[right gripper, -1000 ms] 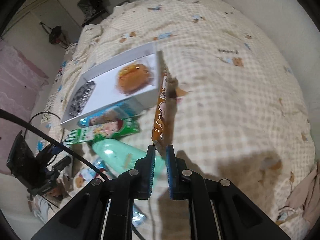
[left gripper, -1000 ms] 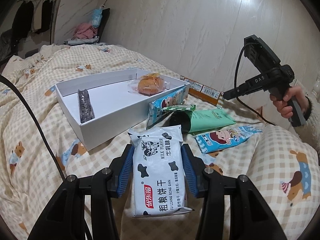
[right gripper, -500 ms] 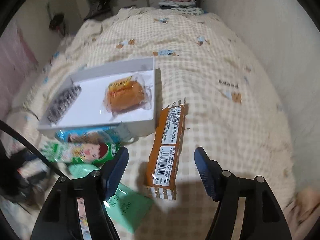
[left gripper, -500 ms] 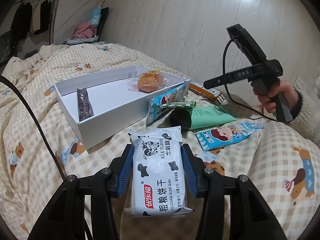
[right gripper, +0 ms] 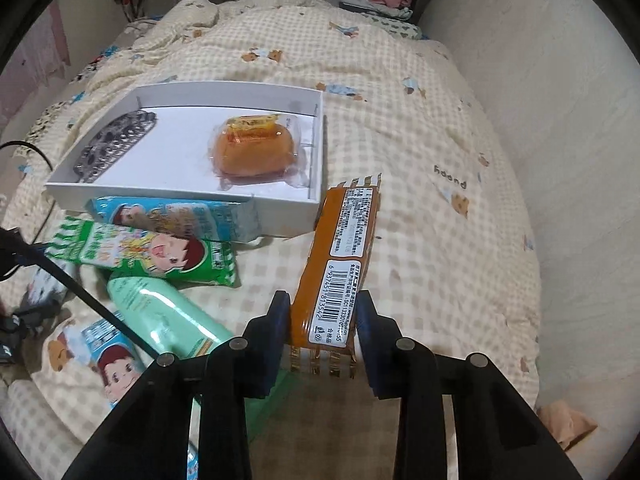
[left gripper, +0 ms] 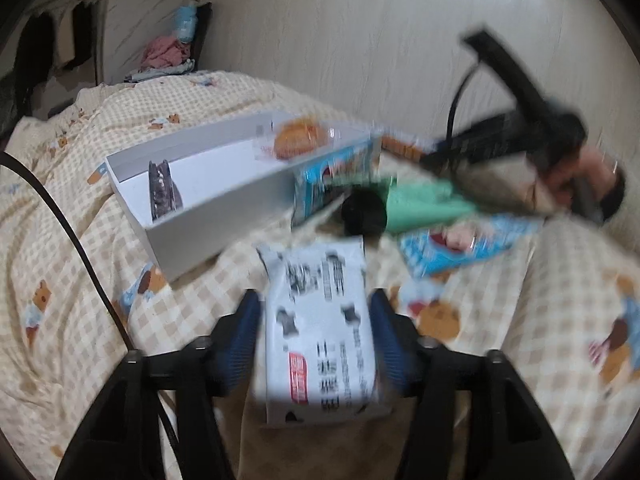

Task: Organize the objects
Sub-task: 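Carry the biscuit pack and snack bar with both grippers over the white box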

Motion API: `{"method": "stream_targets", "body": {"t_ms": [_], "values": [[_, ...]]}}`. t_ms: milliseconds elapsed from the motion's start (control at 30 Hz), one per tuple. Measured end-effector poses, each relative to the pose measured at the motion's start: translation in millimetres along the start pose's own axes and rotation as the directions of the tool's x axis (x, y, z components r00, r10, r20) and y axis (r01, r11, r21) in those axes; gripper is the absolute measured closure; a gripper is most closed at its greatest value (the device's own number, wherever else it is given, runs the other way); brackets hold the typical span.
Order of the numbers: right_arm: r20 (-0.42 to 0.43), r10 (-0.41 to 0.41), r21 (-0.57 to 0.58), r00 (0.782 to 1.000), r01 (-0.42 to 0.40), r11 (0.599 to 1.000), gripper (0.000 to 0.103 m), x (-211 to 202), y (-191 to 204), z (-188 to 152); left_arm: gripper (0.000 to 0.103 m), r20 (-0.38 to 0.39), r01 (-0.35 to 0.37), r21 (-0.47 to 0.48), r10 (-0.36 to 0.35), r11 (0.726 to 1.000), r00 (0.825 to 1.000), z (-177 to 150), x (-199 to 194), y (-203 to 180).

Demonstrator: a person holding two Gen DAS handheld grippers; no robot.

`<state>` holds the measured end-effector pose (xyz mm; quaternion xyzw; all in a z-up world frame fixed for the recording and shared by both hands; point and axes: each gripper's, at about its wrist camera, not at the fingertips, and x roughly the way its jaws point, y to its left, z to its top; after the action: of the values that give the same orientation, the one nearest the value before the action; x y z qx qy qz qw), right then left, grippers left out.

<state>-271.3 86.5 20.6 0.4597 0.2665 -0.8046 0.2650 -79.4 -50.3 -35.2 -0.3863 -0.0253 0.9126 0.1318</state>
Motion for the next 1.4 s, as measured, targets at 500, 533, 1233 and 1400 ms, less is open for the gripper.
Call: {"method": "stream_targets", "body": {"t_ms": [500, 533, 1233, 1400], "values": [[0.123, 0.181, 0.148, 0.976, -0.199, 0.969, 0.068, -33.4, -12.7, -2.4, 0.053, 0.153, 0.013, -0.08, 0.0, 0.997, 0.988, 5.1, -30.0, 14.7], [0.131, 0.199, 0.154, 0.971, -0.219, 0.964, 0.068, -33.8, -12.4, -2.2, 0.053, 0.181, 0.028, -0.081, -0.013, 0.996, 0.983, 6.5, -35.0, 14.5], [0.405, 0.386, 0.08, 0.829, -0.452, 0.888, 0.068, -21.1, 23.2, 65.2, 0.053, 0.412, 0.071, -0.263, 0.046, 0.962, 0.91, 24.2, -42.8, 69.5], [0.38, 0.367, 0.108, 0.849, -0.435, 0.894, 0.068, -7.4, 23.0, 69.0, 0.053, 0.445, 0.088, -0.292, 0.054, 0.952, 0.894, 28.1, -44.9, 80.9]]}}
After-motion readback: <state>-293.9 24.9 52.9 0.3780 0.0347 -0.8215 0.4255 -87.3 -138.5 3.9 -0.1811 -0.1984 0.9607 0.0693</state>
